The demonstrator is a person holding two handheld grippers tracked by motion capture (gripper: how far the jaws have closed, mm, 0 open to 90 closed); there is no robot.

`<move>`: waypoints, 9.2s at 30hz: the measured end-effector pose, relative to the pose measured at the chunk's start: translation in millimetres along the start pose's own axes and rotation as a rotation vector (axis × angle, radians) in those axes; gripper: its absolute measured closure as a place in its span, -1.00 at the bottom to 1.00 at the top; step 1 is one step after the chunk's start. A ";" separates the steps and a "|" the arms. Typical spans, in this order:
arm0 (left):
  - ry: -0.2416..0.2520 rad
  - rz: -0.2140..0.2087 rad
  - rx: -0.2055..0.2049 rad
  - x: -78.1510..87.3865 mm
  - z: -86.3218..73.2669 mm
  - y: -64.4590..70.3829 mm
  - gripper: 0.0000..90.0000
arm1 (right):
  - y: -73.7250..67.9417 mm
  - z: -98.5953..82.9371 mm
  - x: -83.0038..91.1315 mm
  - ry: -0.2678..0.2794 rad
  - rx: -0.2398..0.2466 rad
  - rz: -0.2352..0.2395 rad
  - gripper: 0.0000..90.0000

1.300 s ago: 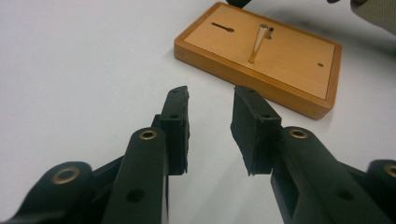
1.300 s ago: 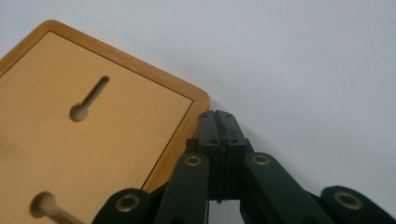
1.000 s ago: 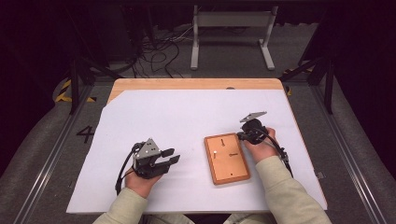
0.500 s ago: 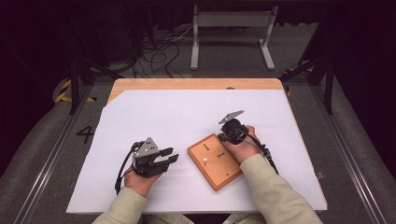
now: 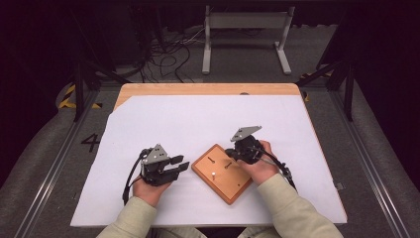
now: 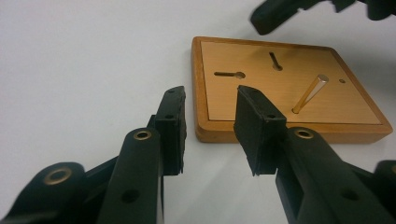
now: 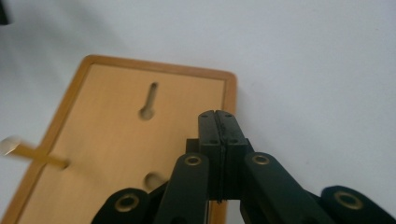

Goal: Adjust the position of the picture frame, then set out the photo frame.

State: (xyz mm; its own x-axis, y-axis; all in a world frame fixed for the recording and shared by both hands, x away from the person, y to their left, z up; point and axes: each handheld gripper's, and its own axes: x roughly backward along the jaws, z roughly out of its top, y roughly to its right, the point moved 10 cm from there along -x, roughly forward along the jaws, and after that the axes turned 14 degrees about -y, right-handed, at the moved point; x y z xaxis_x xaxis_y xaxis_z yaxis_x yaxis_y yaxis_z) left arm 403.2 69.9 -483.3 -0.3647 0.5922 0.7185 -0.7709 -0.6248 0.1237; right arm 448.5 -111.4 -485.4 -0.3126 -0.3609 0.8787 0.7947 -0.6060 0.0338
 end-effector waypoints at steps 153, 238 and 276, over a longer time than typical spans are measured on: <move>-0.089 -0.179 -0.203 -54.3 54.6 71.6 -0.13 | 39.3 -84.7 96.4 0.164 -0.148 -0.037 0.61; -0.023 0.258 -0.627 -91.0 34.0 97.8 0.87 | 41.7 -73.6 83.1 0.154 -0.168 0.038 0.15; -0.011 0.264 -0.633 -91.2 34.0 97.3 0.87 | 43.8 -32.9 0.5 0.062 -0.222 0.345 -0.44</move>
State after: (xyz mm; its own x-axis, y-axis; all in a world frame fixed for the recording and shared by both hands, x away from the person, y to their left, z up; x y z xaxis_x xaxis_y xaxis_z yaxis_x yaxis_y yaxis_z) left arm 379.2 -62.3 -513.5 -0.5796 0.4537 0.6769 -0.8149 -0.3281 -0.4779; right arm 466.0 -161.5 -499.2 -0.0838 -0.6079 0.7896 0.7290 -0.5776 -0.3673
